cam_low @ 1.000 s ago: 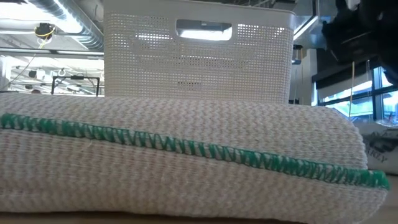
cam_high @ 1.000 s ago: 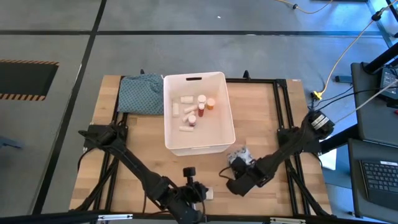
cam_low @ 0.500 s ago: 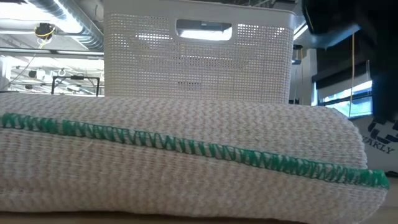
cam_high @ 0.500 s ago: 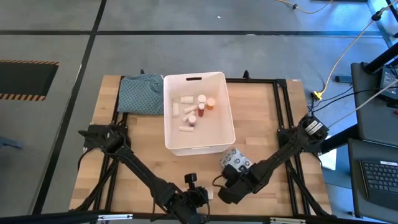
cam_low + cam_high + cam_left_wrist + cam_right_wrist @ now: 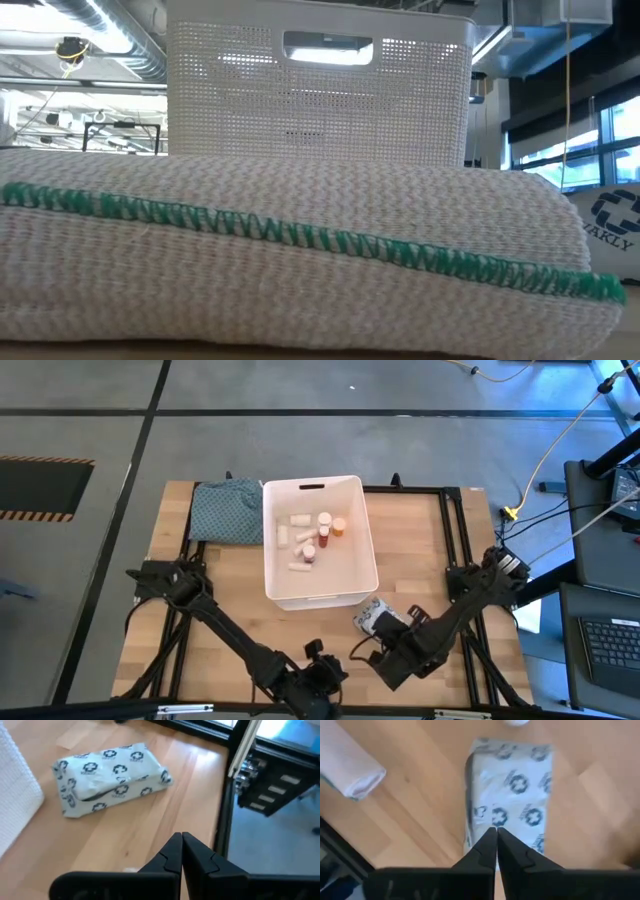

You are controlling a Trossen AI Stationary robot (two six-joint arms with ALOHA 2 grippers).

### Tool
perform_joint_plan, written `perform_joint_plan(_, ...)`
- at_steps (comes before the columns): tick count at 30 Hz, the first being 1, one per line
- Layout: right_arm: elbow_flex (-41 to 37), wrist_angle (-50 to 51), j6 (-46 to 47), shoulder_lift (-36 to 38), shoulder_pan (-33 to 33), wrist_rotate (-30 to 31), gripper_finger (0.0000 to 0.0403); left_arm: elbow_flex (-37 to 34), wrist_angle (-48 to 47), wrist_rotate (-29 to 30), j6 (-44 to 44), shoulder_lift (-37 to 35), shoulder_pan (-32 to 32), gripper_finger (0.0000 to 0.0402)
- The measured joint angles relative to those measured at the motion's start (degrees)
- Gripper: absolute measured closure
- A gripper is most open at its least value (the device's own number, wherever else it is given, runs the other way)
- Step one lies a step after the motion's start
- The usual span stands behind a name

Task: Pick & place medical supplies in basket/bin
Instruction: Put the white mailer bag into the white bin

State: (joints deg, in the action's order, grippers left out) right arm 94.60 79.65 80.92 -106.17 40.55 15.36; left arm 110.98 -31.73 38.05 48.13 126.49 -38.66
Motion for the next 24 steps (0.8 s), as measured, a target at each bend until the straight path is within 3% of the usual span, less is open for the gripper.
perform_joint_plan(6, 0.7, 0.6, -0.3, 2.9, 1.4, -0.5, 0.0357, 0.0, 3.4, 1.4, 0.6, 3.1, 0.3, 0.04)
perform_joint_plan(17, 0.7, 7.6, 2.9, 8.5, 2.8, -1.8, 0.0233, 0.0, 6.9, -0.3, 2.3, 3.9, 2.1, 0.04)
perform_joint_plan(24, 0.7, 5.3, 4.2, 7.8, 3.0, -1.2, 0.0185, 0.0, 7.7, -3.1, 2.1, 3.9, 4.6, 0.0397)
